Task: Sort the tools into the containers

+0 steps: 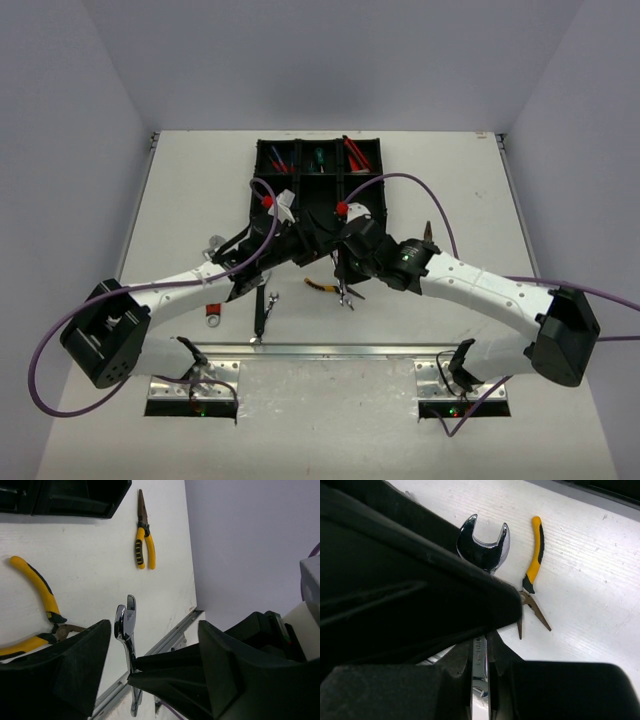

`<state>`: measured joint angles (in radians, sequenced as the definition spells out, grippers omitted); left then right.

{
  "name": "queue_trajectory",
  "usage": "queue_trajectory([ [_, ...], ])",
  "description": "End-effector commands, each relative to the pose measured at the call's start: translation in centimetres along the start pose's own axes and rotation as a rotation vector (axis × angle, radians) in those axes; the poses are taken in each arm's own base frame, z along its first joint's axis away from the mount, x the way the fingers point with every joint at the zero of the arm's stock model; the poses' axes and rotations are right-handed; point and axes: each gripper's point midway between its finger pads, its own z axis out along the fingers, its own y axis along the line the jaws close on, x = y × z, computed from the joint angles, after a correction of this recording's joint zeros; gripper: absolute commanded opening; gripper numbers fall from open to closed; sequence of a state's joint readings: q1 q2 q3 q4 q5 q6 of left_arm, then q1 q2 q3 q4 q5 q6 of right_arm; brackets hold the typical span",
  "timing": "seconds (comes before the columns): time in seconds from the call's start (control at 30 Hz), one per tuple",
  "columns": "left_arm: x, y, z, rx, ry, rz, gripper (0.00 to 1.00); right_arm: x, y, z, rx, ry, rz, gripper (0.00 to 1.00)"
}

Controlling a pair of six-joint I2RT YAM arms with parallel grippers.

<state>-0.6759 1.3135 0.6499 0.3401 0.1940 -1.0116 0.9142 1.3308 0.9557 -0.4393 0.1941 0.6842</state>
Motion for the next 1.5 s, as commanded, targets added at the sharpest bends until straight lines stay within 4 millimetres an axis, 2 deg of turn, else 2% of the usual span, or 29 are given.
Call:
queue_trajectory([
  [0.0,-0.3,-1.9,0.1,0.069,-0.02,-0.003,0.47,-4.4,2.6,-2.0,-0.091,-0.15,0.022,0.0],
  [0.1,0.0,-2.3,0.2,0.085,-0.009,-0.004,0.32,-4.6,2.8,-2.0,-0.104,-0.154,0.024,0.0],
  [0.33,0.5,-3.3,0.7,0.124,0.018,0.024,0.03,-5.1,3.4,-2.3,-0.135,-0.178,0.026,0.0],
  [0.43,0.4,-3.0,0.9,0.105,0.014,0.045,0.0,-5.4,2.9,-2.6,-0.118,-0.206,0.032,0.02],
  [0.5,-0.1,-2.1,1.1,0.045,-0.003,0.06,0.0,-5.4,2.6,-2.9,-0.109,-0.217,0.037,0.16],
  [0.53,-0.4,-1.6,1.2,0.013,-0.016,0.073,0.0,-5.4,2.4,-3.0,-0.103,-0.222,0.041,0.26],
  [0.6,-1.8,-0.7,1.1,-0.063,-0.067,0.121,0.0,-5.2,1.8,-3.4,-0.089,-0.232,0.055,0.66],
  [0.63,-3.2,-0.1,0.9,-0.128,-0.109,0.137,0.0,-4.9,1.5,-3.7,-0.084,-0.235,0.057,0.87],
  [0.67,-4.4,0.6,0.6,-0.186,-0.146,0.161,0.0,-4.8,1.0,-3.9,-0.068,-0.241,0.06,0.99],
  [0.77,-8.2,2.7,-0.6,-0.331,-0.23,0.185,0.0,-4.5,-1.2,-4.9,0.018,-0.271,0.073,0.99],
  [0.9,-13.9,6.2,-3.1,-0.528,-0.334,0.158,0.0,-3.8,-4.3,-6.7,0.117,-0.319,0.088,0.99],
  [1.03,-19.5,8.6,-5.0,-0.699,-0.451,0.145,0.0,-3.2,-5.5,-7.5,0.135,-0.348,0.09,0.99],
  [1.2,-24.9,10.2,-5.7,-0.821,-0.545,0.139,0.0,-2.3,-6.5,-7.8,0.154,-0.339,0.061,0.99],
  [1.37,-27.4,12.9,-4.4,-0.923,-0.56,0.132,0.0,-1.8,-6.8,-7.8,0.155,-0.332,0.035,0.99],
  [1.47,-27.8,14.6,-3.1,-0.963,-0.554,0.141,0.0,-1.7,-6.7,-7.8,0.145,-0.326,0.023,0.99],
])
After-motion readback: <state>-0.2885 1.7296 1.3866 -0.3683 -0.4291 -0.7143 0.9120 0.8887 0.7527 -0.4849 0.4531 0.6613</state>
